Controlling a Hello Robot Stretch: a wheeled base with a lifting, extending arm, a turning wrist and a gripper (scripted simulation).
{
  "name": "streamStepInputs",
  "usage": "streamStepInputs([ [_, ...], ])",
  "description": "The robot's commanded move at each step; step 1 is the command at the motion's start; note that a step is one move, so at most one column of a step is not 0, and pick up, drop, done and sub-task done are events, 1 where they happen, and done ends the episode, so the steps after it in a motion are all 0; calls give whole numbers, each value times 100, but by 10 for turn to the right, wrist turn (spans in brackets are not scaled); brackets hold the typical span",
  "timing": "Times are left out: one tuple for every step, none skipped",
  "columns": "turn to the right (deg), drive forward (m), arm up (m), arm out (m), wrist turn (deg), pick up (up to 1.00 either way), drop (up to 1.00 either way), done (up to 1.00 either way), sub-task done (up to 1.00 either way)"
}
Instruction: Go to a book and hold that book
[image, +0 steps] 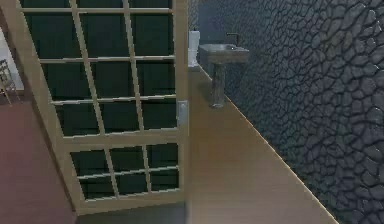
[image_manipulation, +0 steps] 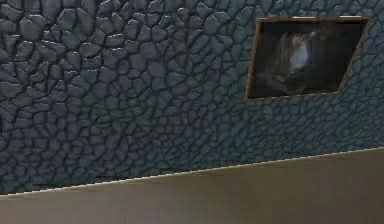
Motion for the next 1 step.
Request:
streamStepInputs([
  [0,65,0,0,0,0,0,0,0],
])
